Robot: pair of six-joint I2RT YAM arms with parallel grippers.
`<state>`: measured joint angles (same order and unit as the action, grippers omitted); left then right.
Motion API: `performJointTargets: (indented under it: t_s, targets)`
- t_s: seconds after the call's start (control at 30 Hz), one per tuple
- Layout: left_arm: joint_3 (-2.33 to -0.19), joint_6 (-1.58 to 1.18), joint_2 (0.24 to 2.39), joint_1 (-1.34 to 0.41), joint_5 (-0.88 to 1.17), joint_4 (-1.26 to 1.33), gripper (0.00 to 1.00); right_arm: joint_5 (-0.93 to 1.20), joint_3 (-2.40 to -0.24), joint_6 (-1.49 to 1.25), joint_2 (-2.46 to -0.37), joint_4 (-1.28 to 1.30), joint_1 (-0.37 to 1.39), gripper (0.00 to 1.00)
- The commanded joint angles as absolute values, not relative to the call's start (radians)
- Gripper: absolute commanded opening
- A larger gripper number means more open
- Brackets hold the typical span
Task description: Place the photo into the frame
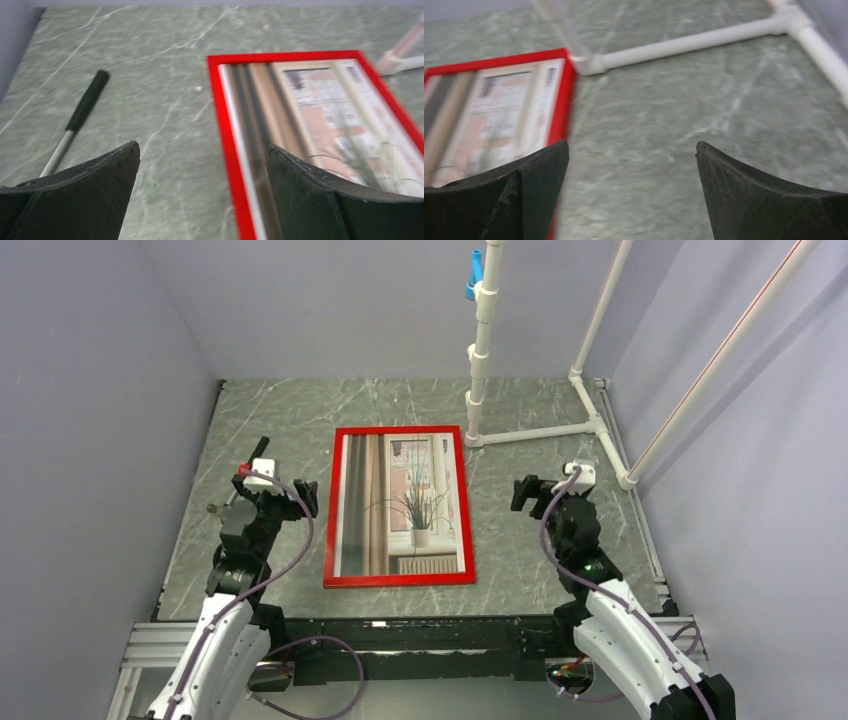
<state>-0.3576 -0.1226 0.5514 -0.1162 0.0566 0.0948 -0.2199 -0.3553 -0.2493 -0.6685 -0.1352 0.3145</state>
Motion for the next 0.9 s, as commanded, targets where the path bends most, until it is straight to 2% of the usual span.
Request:
performJointTargets:
  t_s: [0.0,0.1,0.23,0.43,0.53,0.6,0.67,0.73,0.8,0.87]
  targets:
    - [-0.263,-0.028,0.578,-0.112,-0.152,0.329,0.99,-0.491,-0.196,-0.087,-0.621,-0.463,0.31,0.99]
    - [-0.216,-0.025,0.641,-0.112,-0.259,0.435,0.99,-0.534,-0.11,-0.072,-0.66,-0.597,0.293,0.99]
    - [-0.172,0.043,0.808,-0.113,-0.363,0.622,0.99,-0.464,-0.063,-0.082,-0.82,-0.759,0.242,0.99]
    - [-0.08,0.097,1.157,-0.107,-0.402,1.19,1.0,-0.35,-0.098,-0.087,-1.095,-0.97,0.135,0.99]
    - [-0.081,0.098,1.333,-0.093,-0.4,1.357,0.99,-0.292,-0.137,-0.093,-1.201,-1.04,0.069,0.99]
    - [-0.08,0.125,1.386,-0.092,-0.34,1.415,0.99,-0.268,-0.197,-0.093,-1.241,-0.967,0.044,0.99]
    - [-0.105,0.114,1.354,-0.091,-0.32,1.311,0.99,-0.242,-0.222,-0.059,-1.286,-0.984,0.034,0.99]
    - [-0.143,0.093,1.347,-0.091,-0.367,1.225,0.99,-0.237,-0.18,-0.062,-1.379,-1.16,0.019,0.99]
    - [-0.154,0.094,1.372,-0.088,-0.394,1.254,0.99,-0.271,-0.13,-0.07,-1.5,-1.388,0.005,0.99]
    - [-0.155,0.084,1.355,-0.087,-0.381,1.217,0.99,-0.238,-0.188,-0.09,-1.438,-1.166,0.005,0.99]
